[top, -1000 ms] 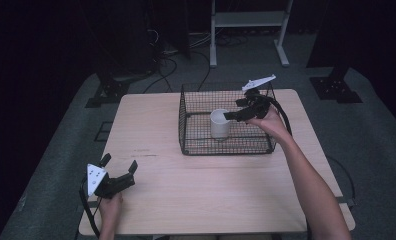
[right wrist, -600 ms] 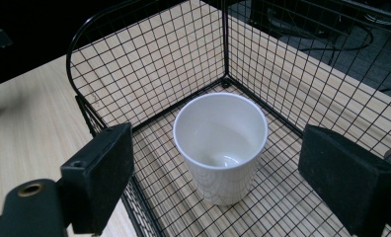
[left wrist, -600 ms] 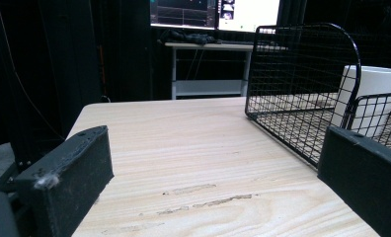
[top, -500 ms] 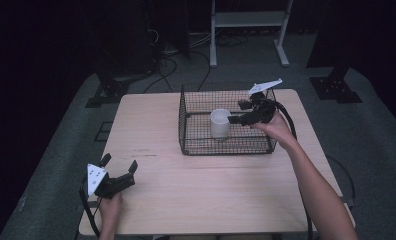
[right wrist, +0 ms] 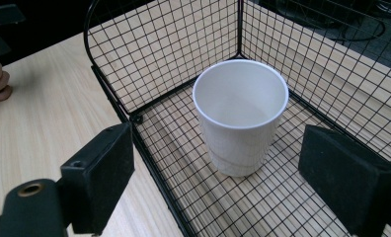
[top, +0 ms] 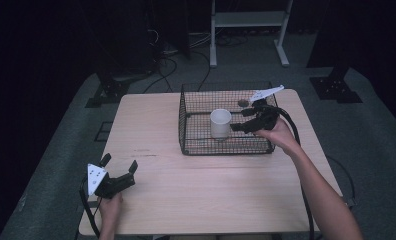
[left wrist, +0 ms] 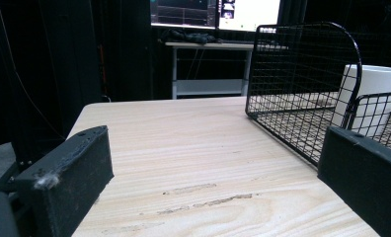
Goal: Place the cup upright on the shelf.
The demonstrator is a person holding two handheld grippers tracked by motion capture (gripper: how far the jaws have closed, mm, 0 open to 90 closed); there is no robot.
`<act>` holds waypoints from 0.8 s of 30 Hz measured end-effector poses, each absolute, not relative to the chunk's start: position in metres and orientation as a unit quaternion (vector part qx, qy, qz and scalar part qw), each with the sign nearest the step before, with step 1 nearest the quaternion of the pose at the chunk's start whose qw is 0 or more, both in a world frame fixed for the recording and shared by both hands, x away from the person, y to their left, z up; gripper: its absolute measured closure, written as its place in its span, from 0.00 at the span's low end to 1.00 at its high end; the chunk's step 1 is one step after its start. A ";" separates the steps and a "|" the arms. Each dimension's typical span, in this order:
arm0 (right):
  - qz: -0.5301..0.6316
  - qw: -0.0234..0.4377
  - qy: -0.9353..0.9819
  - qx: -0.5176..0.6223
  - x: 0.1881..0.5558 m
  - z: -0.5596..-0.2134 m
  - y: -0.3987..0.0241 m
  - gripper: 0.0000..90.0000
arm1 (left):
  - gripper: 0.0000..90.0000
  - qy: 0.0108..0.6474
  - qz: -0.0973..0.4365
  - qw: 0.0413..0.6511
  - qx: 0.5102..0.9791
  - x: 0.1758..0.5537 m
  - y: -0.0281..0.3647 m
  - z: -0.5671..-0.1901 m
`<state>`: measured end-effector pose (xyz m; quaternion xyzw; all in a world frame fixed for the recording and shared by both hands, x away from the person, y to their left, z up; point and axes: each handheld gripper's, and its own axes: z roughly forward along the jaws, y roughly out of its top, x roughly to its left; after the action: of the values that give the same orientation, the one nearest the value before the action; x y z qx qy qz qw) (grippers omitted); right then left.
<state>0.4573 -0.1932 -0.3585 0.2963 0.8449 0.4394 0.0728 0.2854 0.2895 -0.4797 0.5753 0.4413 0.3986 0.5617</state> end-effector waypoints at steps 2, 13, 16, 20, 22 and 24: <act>0.443 0.074 0.843 0.296 0.456 -0.359 -0.194 0.15 | 0.00 0.441 0.399 0.561 0.576 0.285 0.290 -0.480; 0.457 0.071 0.840 0.283 0.437 -0.357 -0.200 0.15 | 0.00 0.442 0.399 0.561 0.575 0.285 0.289 -0.480; 0.459 0.073 0.840 0.281 0.433 -0.358 -0.202 0.15 | 0.00 0.442 0.399 0.561 0.575 0.285 0.289 -0.480; 0.462 0.072 0.839 0.279 0.426 -0.361 -0.205 0.15 | 0.00 0.442 0.399 0.561 0.575 0.285 0.289 -0.480; 0.462 0.071 0.839 0.278 0.426 -0.361 -0.205 0.15 | 0.00 0.442 0.399 0.561 0.575 0.285 0.289 -0.480; 0.464 0.070 0.838 0.278 0.423 -0.362 -0.207 0.15 | 0.00 0.442 0.399 0.561 0.575 0.285 0.289 -0.480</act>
<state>0.4227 -0.2067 -0.3618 0.2782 0.8380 0.4641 0.0703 0.2855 0.2893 -0.4796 0.5753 0.4425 0.3988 0.5606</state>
